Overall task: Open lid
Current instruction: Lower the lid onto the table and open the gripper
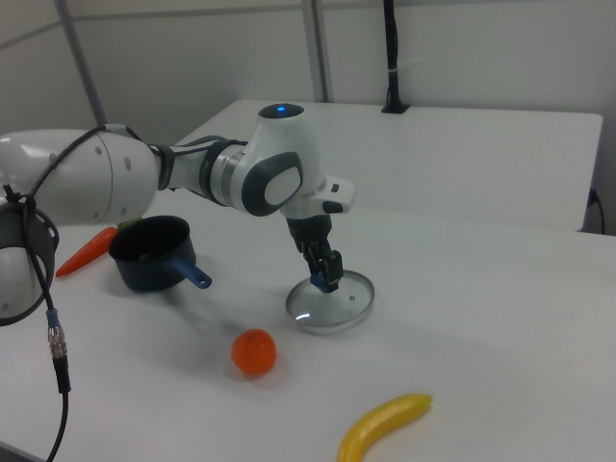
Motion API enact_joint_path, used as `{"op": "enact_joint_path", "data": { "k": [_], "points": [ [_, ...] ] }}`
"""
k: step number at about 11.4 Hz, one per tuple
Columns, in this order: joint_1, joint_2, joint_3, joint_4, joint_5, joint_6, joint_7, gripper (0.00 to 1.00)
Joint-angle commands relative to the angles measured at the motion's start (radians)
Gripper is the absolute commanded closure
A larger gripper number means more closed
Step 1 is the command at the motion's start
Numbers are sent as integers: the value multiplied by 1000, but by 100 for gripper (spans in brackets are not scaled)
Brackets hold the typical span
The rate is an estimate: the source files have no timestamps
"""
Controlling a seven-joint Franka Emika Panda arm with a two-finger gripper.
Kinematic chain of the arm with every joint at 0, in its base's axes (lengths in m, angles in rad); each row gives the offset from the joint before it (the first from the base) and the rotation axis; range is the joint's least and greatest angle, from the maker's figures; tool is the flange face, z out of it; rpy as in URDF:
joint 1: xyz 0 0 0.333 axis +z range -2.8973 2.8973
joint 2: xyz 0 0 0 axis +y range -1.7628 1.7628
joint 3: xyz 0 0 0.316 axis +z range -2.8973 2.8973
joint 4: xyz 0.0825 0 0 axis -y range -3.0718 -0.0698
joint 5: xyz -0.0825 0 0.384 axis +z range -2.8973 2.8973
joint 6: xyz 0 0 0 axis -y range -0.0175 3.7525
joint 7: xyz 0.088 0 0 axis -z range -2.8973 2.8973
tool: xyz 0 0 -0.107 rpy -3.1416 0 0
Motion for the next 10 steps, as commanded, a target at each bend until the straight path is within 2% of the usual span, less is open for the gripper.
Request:
{"op": "enact_joint_path", "data": {
  "k": [1, 2, 4, 5, 6, 8, 10],
  "points": [
    [-1, -16, 2, -28, -2, 3, -26, 23],
    [-2, -21, 2, -28, -2, 0, -31, 23],
    [-4, -30, 1, -23, -2, -6, -38, 15],
    [-7, -53, 1, -23, -3, -7, -38, 4],
    [-7, -83, 1, -21, -5, -29, -55, 0],
    [-4, -172, 1, -20, -6, -102, -107, 0],
    [10, -293, 5, -23, -6, -275, -139, 0]
  ]
}}
